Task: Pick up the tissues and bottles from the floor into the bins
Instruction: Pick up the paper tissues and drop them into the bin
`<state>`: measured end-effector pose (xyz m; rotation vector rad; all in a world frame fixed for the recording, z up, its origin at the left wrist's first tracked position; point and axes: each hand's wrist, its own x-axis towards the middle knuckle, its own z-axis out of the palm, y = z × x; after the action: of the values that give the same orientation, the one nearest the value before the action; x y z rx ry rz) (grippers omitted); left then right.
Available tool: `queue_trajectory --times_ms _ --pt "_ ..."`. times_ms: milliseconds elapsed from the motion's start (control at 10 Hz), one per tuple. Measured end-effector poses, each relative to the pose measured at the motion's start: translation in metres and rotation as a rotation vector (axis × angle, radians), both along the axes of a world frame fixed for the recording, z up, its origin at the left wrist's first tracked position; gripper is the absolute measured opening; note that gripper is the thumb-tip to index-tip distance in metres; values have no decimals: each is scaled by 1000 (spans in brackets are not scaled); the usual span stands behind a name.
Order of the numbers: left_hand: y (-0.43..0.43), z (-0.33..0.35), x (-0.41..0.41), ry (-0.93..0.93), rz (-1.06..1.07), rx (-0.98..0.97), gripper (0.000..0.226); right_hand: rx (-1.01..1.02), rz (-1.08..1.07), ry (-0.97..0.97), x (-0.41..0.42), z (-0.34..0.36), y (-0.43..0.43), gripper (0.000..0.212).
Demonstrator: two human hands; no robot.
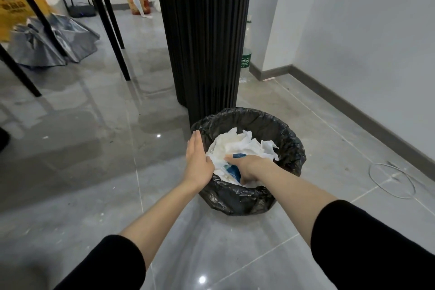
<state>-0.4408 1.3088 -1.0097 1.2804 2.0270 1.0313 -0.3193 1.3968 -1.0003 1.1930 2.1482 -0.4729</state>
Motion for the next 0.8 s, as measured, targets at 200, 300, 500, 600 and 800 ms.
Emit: queue_trajectory --times_ms 200,300,500,600,800 --pt "-1 3 2 -15 7 -2 70 58 -15 122 3 -31 -3 48" --pt "-6 10 4 55 25 -60 63 4 -33 129 5 -20 -6 56" --pt "-20 22 10 372 6 -98 55 102 61 124 22 23 -14 69" --pt "-24 38 18 427 -41 -55 54 206 54 215 33 43 -17 60" --pt "-26 84 42 431 -91 -14 52 221 3 433 64 90 -24 42"
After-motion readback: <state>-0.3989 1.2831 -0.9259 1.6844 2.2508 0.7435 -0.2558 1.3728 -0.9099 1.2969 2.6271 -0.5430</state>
